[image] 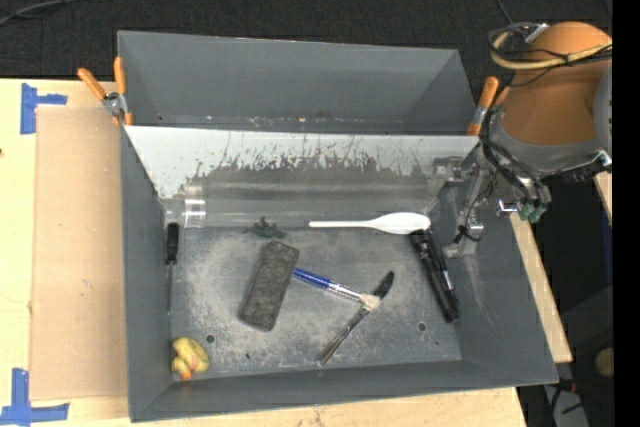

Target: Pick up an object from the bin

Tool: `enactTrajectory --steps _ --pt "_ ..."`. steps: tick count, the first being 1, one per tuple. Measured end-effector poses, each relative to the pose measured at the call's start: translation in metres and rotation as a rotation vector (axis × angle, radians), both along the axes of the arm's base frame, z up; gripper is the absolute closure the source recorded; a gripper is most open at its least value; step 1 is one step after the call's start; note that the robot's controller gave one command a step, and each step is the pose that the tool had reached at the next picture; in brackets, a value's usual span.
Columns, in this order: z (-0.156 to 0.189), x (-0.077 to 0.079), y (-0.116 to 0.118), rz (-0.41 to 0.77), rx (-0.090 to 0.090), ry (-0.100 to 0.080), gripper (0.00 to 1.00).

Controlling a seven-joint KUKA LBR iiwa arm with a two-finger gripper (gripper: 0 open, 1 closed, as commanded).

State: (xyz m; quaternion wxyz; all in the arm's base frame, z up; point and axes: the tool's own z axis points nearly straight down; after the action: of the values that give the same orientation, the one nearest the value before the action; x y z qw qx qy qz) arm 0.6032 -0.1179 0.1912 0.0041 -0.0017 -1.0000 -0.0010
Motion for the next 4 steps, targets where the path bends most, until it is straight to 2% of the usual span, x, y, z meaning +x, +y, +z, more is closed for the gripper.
enactTrajectory --steps 1,2,3,4 --pt "0.005 0.002 0.001 0.003 -0.001 -0.008 0.00" --pt "-0.065 -0.024 0.052 0.101 0.000 -0.008 0.00" --pt "-0.056 -0.034 0.104 0.224 0.000 -0.017 0.00" --pt "-0.092 -0.040 0.144 0.188 0.004 0.004 0.00"
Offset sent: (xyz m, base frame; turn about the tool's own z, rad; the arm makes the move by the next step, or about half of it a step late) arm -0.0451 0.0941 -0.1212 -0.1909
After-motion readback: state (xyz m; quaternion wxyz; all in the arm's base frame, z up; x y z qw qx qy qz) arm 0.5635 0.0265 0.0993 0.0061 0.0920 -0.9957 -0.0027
